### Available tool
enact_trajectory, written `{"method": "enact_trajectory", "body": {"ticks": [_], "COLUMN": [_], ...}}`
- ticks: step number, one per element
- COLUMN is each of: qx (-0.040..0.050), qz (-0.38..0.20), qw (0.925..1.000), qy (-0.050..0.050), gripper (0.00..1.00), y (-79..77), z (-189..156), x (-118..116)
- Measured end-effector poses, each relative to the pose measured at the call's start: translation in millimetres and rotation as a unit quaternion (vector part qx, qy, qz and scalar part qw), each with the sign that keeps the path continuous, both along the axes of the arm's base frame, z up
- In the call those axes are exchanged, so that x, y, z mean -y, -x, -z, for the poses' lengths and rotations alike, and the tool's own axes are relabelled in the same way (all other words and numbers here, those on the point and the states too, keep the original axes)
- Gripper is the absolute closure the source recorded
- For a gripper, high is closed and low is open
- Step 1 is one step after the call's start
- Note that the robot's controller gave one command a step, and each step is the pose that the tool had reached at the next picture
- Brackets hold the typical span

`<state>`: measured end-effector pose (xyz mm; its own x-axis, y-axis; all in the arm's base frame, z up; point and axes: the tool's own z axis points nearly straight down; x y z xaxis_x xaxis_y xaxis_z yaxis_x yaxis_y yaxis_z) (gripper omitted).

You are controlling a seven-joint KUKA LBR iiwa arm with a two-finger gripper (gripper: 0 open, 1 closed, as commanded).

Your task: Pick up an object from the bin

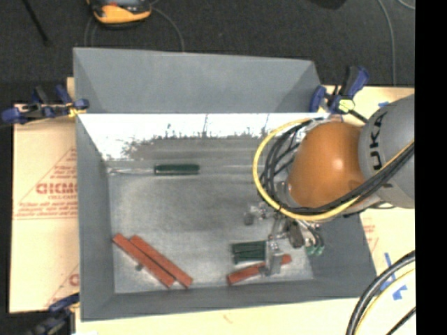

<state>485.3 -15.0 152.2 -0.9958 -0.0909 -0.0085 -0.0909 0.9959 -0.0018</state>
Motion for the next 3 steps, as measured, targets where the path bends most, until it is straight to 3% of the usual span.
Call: {"method": "enact_trajectory", "body": {"ticks": [1, 2, 3], "qx": [0.0000, -0.0025, 0.0081], "qz": [-0.168, -0.186, -0.353], "qw": [0.9858, 0.9826, 0.9355], "qy": [0.001, 0.001, 0.005], "gripper": [0.00, 0.00, 1.00], "y": [-31.9, -32.5, -0.1], "z": [62, 83, 77], "x": [22, 25, 17]}}
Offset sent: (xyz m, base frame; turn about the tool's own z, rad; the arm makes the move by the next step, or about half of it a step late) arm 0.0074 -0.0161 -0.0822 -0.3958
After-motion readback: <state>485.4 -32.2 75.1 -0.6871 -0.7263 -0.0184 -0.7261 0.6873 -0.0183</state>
